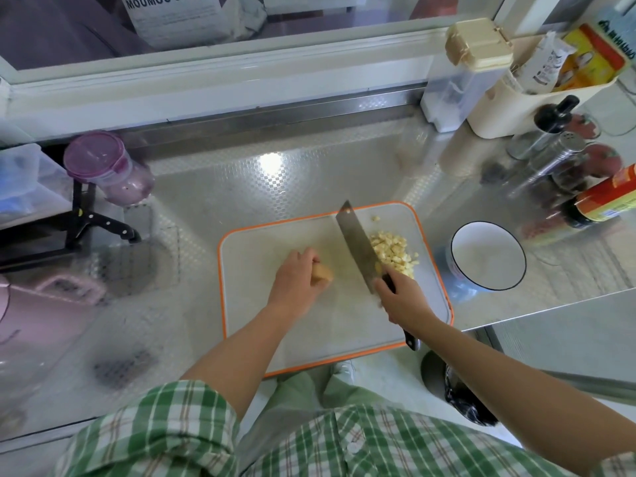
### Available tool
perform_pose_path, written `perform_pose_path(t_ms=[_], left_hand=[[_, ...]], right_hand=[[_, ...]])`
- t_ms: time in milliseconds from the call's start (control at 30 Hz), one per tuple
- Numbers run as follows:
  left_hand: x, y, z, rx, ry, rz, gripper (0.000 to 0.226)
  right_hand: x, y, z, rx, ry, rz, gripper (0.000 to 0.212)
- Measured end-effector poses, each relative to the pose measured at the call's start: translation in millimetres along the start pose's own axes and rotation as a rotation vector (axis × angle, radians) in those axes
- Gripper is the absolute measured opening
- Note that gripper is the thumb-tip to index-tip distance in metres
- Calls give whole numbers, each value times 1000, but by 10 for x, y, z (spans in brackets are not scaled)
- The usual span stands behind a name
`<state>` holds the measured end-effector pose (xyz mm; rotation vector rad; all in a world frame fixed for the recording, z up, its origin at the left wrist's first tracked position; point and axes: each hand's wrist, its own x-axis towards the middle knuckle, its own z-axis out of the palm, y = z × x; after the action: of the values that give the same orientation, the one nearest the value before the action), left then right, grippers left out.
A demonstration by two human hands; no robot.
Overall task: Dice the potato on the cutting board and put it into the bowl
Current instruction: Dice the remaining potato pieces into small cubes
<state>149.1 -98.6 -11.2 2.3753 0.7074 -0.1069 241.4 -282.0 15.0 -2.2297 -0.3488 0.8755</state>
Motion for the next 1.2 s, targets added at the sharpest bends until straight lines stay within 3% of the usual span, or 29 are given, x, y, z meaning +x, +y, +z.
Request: perform_pose_path(t_ms=[100, 200, 400, 600, 767, 1033, 1200], left_hand=[[16, 46, -26, -167, 58, -134, 37], [42, 78, -2, -277, 43, -239, 38], [-14, 166, 160, -676, 68, -511, 31], [-25, 176, 137, -756, 58, -527, 35], [-73, 193, 209, -685, 114, -517, 23], [-111, 158, 196, -779, 29, -518, 16], [-53, 132, 227, -793, 80, -559, 19]], right_hand=[[14, -12, -46, 40, 98, 42, 20], [-44, -121, -46, 102, 21, 19, 19], [-188, -295, 134, -53, -95, -67, 22], [-236, -333, 149, -194, -70, -134, 27], [-176, -281, 232, -284, -52, -149, 25], [-117, -222, 294, -359, -108, -114, 27], [-109, -317, 213, -300, 19, -129, 23]])
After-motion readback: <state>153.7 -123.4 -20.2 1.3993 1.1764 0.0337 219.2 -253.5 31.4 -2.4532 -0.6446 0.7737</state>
